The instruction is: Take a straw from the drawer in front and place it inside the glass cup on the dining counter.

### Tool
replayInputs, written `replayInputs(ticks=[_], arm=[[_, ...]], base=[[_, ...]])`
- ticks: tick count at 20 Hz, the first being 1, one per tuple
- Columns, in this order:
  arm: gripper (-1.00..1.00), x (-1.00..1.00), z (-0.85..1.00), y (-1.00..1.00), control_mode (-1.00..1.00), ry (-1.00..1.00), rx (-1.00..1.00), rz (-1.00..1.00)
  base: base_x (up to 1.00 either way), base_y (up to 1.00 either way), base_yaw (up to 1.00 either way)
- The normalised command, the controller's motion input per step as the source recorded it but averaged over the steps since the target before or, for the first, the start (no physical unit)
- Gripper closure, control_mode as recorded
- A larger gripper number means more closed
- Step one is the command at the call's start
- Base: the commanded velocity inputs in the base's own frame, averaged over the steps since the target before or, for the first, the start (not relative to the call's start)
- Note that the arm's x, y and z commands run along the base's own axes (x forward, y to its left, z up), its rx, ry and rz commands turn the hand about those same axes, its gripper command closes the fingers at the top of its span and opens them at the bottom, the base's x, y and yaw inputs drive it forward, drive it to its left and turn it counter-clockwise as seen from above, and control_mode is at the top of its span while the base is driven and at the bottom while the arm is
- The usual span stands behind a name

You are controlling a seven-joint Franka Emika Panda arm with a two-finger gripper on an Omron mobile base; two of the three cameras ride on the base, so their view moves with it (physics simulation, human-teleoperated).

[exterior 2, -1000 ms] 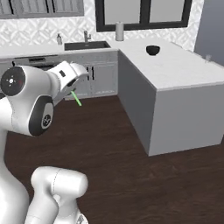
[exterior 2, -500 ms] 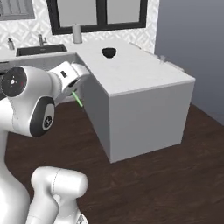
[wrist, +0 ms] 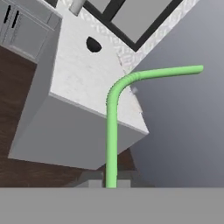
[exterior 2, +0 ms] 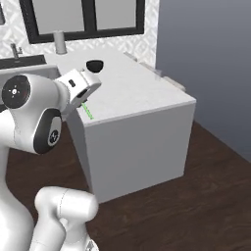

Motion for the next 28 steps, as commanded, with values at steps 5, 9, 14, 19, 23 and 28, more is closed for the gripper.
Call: replayInputs(ticks=[5, 9, 14, 19, 23, 28], arm=[[1.0, 0.0, 0.0, 0.0, 1.0, 0.0, 0.0, 0.0], [1.0, 0.0, 0.0, 0.0, 1.0, 0.0, 0.0, 0.0], [1.0, 0.0, 0.0, 0.0, 1.0, 0.0, 0.0, 0.0], [1.0, 0.0, 0.0, 0.0, 1.0, 0.0, 0.0, 0.0], [1.0, 0.0, 0.0, 0.0, 1.0, 0.0, 0.0, 0.0], [1.0, 0.0, 0.0, 0.0, 1.0, 0.0, 0.0, 0.0]], base=[[1.0, -0.51, 0.0], [1.0, -0.57, 0.0], [1.0, -0.63, 0.03], [0.96, -0.63, 0.08], [0.89, -0.67, 0.14], [0.79, -0.73, 0.21]])
